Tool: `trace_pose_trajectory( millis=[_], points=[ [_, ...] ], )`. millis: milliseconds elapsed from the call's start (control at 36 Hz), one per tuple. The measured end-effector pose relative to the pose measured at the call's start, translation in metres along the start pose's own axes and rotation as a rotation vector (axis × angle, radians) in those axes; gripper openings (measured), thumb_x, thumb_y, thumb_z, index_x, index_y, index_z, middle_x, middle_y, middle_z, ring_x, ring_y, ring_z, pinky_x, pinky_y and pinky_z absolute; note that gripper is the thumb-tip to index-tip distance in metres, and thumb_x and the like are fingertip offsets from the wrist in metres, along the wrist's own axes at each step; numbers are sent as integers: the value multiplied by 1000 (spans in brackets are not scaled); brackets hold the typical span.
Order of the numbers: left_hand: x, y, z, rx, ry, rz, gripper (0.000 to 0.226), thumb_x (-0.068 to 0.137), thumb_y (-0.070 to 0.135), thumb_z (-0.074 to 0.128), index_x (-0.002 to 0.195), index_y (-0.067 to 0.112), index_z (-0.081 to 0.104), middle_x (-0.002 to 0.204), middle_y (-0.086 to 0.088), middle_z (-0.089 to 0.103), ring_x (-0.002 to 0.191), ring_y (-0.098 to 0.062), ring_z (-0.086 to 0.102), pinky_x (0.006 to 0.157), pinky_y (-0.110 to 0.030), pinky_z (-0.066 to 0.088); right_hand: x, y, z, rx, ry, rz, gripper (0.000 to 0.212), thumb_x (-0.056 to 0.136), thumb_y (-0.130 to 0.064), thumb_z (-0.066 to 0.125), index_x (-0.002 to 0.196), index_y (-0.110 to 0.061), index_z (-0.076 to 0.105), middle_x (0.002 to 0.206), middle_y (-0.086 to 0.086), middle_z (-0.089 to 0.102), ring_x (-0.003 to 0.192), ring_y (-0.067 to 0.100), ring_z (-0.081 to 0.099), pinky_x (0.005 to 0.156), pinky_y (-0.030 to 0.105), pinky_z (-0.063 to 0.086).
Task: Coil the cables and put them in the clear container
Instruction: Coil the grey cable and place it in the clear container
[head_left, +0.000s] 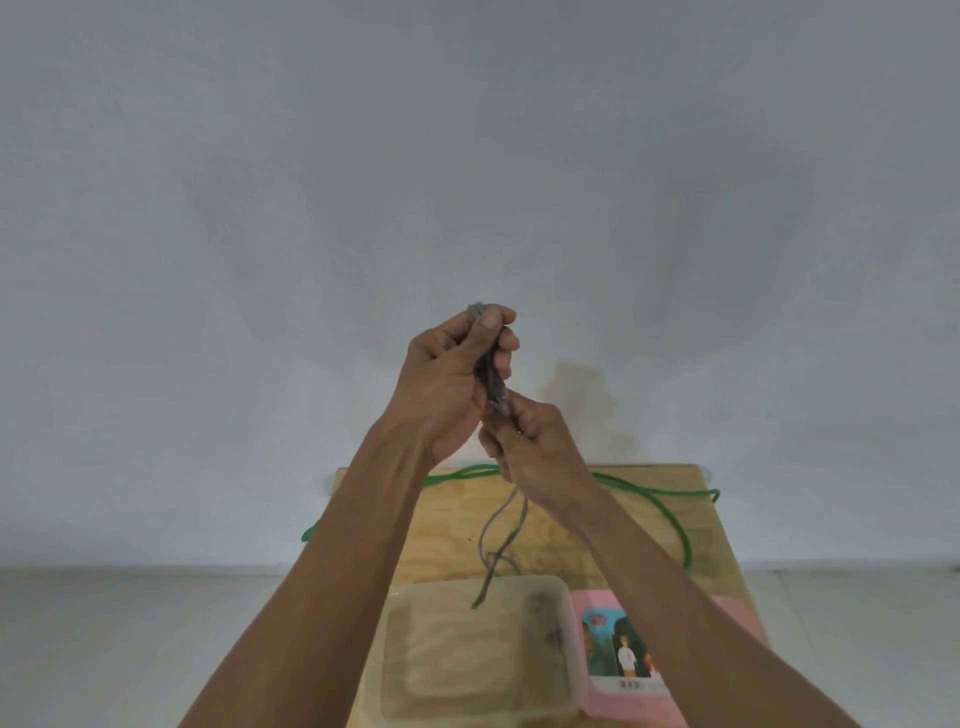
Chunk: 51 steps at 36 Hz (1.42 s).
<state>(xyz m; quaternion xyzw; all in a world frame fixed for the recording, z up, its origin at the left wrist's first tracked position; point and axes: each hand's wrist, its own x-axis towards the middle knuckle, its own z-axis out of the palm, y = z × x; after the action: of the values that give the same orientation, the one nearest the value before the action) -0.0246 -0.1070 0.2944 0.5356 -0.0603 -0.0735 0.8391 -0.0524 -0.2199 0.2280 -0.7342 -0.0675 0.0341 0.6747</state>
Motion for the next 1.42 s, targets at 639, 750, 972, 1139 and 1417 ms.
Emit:
trace_pose_trajectory(
  millis=[639, 750, 972, 1139, 1417],
  points=[
    [0, -15, -6, 619, -136, -31, 60, 107, 46, 25, 77, 8, 60, 61, -6, 55, 58, -18, 46, 64, -35, 36, 39, -84, -76, -524, -98, -254, 26, 69, -41, 85, 70, -18, 71, 67, 4, 72, 71, 32, 66, 67, 44, 53],
    [-3, -12, 6, 379, -139, -110, 56, 108, 43, 27, 82, 8, 62, 57, -5, 50, 57, -19, 43, 64, -39, 36, 56, -88, -84, -355, -73, -281, 27, 64, -21, 91, 71, -4, 70, 70, 17, 70, 66, 41, 62, 62, 41, 50],
    [5, 9, 27, -22, -258, -127, 35, 107, 21, 36, 94, 2, 62, 61, -9, 47, 57, -20, 42, 61, -31, 41, 63, -45, -70, 212, 34, -120, 23, 86, -36, 72, 70, -19, 72, 58, 20, 56, 51, 24, 45, 46, 27, 29],
    [19, 20, 34, -65, -263, -59, 28, 106, 18, 40, 101, 1, 61, 65, -5, 54, 57, -15, 46, 63, -29, 43, 37, -17, -37, 211, 13, 1, 58, 103, -5, 45, 50, -27, 51, 44, -12, 44, 40, 5, 33, 44, 21, 29],
    [39, 18, 25, 11, -107, 59, 32, 105, 16, 45, 125, -4, 60, 73, 0, 59, 62, -10, 50, 69, -24, 48, 15, -20, -27, 123, 40, -48, 24, 102, -29, 50, 102, -18, 71, 58, -2, 36, 47, 11, 22, 44, 25, 22]
  ],
)
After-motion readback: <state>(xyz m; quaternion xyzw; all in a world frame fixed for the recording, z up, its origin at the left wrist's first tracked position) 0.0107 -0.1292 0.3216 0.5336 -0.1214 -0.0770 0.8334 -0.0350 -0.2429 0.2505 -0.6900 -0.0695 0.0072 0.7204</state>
